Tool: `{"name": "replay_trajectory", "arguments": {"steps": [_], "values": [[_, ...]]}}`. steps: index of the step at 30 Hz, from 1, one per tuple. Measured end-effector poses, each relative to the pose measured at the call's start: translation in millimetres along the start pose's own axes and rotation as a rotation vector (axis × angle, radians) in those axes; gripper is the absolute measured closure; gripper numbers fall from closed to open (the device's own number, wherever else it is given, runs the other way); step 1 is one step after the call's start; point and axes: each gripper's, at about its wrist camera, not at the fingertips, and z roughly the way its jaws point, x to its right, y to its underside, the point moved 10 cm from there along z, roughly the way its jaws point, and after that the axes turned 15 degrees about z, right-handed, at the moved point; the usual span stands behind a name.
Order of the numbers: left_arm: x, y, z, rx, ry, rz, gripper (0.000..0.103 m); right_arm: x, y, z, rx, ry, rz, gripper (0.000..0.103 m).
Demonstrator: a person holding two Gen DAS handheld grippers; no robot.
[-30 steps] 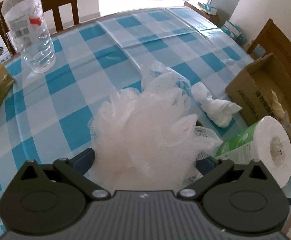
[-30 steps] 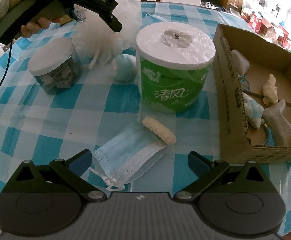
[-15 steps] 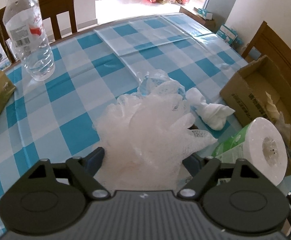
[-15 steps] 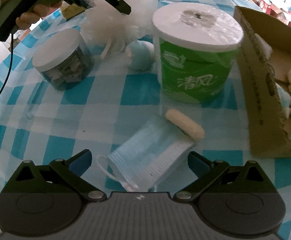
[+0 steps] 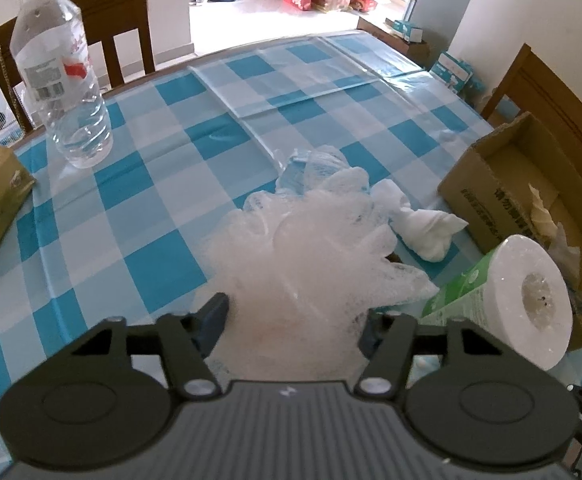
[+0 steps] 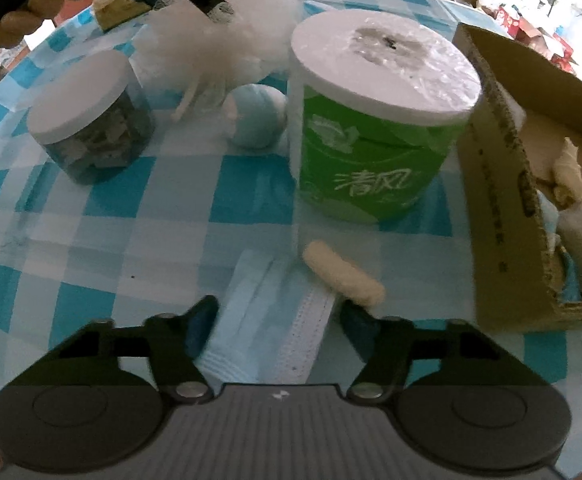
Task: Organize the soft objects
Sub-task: 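Lower the left tool onto the white mesh puff while the right tool lowers onto the blue mask, then close the left tool on the mesh puff while the right tool closes on the mask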
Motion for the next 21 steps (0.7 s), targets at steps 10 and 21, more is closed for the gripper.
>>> {"name": "replay_trajectory", "arguments": {"steps": [10,21], "values": [[-1,-3,-15,0.038,0.01,-0.007,0.068,-3,1,-19,0.025,-0.019,-0.045,0.065],[5,-6,-38,0.062,-0.002,0.036,0.075,-10,-1,-38,0.056,-0.032,-0.094,0.068]]}}
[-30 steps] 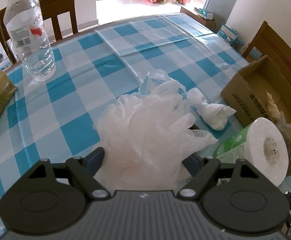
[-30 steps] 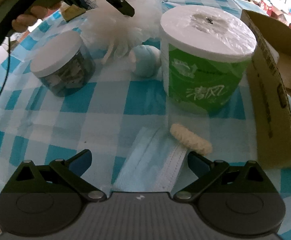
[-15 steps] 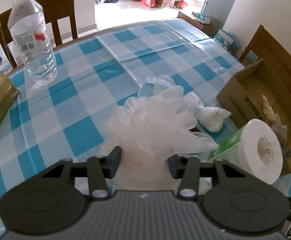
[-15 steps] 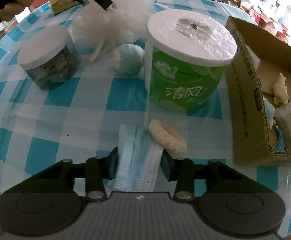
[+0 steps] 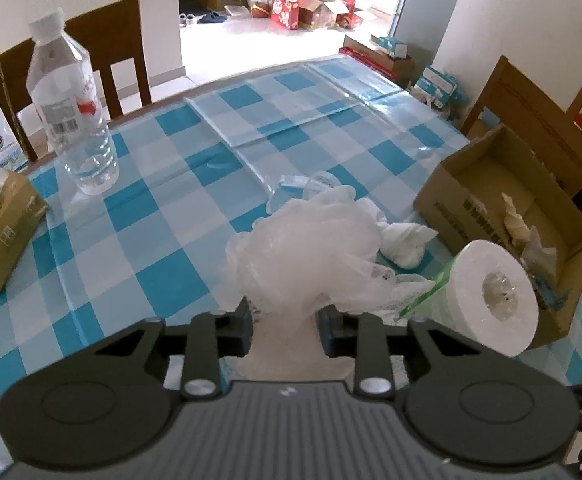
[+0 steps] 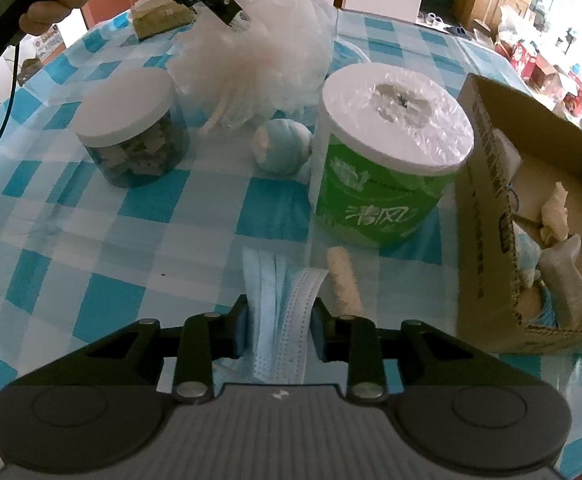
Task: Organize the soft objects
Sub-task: 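Close the left tool on the mesh puff while the right tool closes on the mask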
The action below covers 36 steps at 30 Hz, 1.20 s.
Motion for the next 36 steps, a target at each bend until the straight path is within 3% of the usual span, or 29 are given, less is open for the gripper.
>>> {"name": "replay_trajectory", "arguments": {"steps": [9,13,16,19,21,22,23,25,27,36], "values": [[-4,-10,-24,0.045,-0.021,0.008,0.076,-4,-2,-13,0.015,-0.01,-0.02,0.068],[-6,-14,-34,0.06,-0.029,0.016,0.081,-5,-4,-17,0.013,-0.018,-0.023,0.069],[-8,-16,-42,0.068,-0.031,0.02,0.09,-6,-5,-22,0.013,-0.025,-0.034,0.069],[-10,-18,-48,0.079,-0.036,0.034,0.09,-6,-6,-25,0.009,-0.02,-0.053,0.069],[-10,-17,-46,0.07,-0.033,0.044,0.081,-6,-6,-24,0.007,-0.017,-0.059,0.069],[-12,-15,-45,0.069,-0.046,0.032,0.06,-6,-5,-24,0.004,-0.018,-0.06,0.069],[-15,-13,-42,0.064,-0.06,0.018,0.031,-6,-4,-24,0.003,-0.018,-0.06,0.069],[-19,-8,-37,0.042,-0.075,0.005,0.013,-6,-3,-25,0.001,-0.018,-0.06,0.069],[-21,-6,-34,0.049,-0.085,0.001,0.012,-6,-2,-26,0.001,-0.023,-0.06,0.069],[-14,18,8,-0.099,-0.017,-0.009,0.011,0,0,-25,-0.005,-0.023,-0.045,0.068]]}}
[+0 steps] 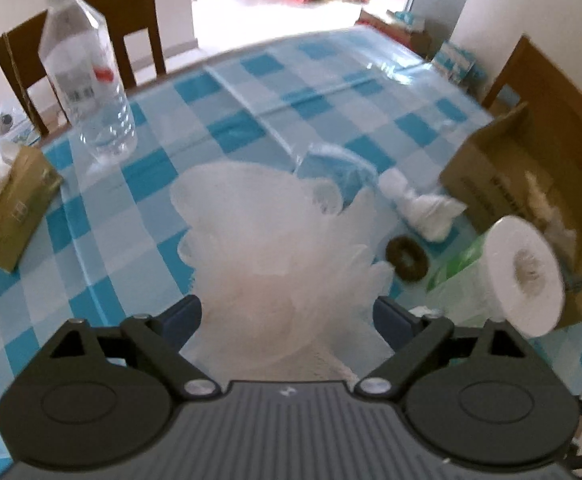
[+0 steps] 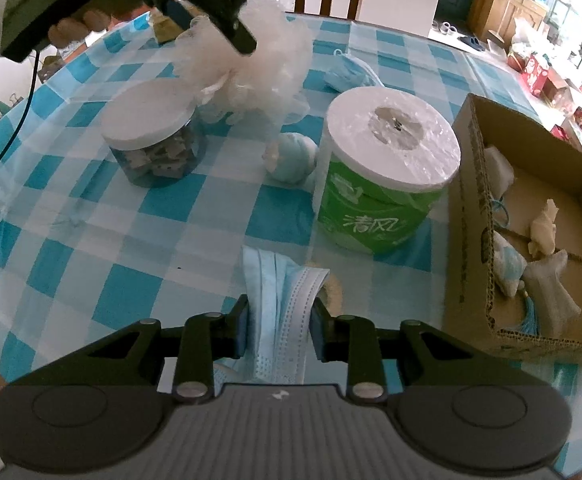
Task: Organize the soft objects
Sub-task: 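Close the left tool on the mesh puff while the right tool closes on the mask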
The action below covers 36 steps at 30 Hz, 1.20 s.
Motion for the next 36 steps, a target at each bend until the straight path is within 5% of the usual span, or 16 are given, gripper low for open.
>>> {"name": "replay_trajectory", "arguments": {"steps": [3,5,8,11,36], "values": [[0,1,10,-0.017,-0.028,0.017,0.023,1,0,1,-0.001,0.001,0.003,0.068],[-1,-1,13,-0.019,-0.04,0.027,0.047,2,0,1,-0.001,0.003,0.006,0.068],[-3,-2,13,-0.017,-0.035,0.022,0.066,4,0,1,-0.002,0.006,0.01,0.068],[-4,-4,9,0.005,-0.027,0.016,0.078,5,-1,2,-0.001,0.009,0.011,0.069],[3,-28,-50,0.133,-0.031,0.061,0.088,11,-5,-19,0.024,0.027,-0.015,0.068]]}}
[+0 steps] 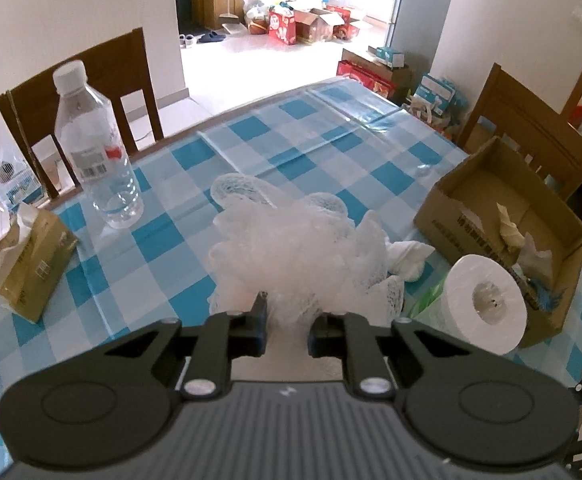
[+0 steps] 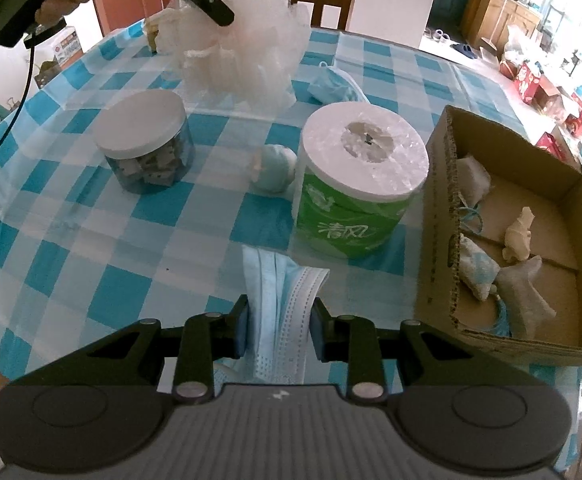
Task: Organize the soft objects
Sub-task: 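Close the left tool on the mesh puff while the right tool closes on the mask, then carry the puff with the left tool while the right tool carries the mask into the box, releasing both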
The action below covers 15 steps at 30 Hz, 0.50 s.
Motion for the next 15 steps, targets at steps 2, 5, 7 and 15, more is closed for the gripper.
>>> {"name": "replay_trajectory", "arguments": {"steps": [2,5,7,15], "values": [[0,-3,-5,0.006,-0.007,0.003,0.088,2,0,-3,0.003,0.003,-0.004,0.069],[-2,-6,-12,0.016,-0.015,0.007,0.088,7,0,-9,0.009,0.009,-0.004,0.069],[-3,-9,-17,0.02,-0.022,0.009,0.088,11,-1,-12,0.015,0.012,-0.002,0.069],[0,-20,-33,0.031,-0.045,0.022,0.089,26,-6,-27,0.044,0.022,-0.018,0.069]]}}
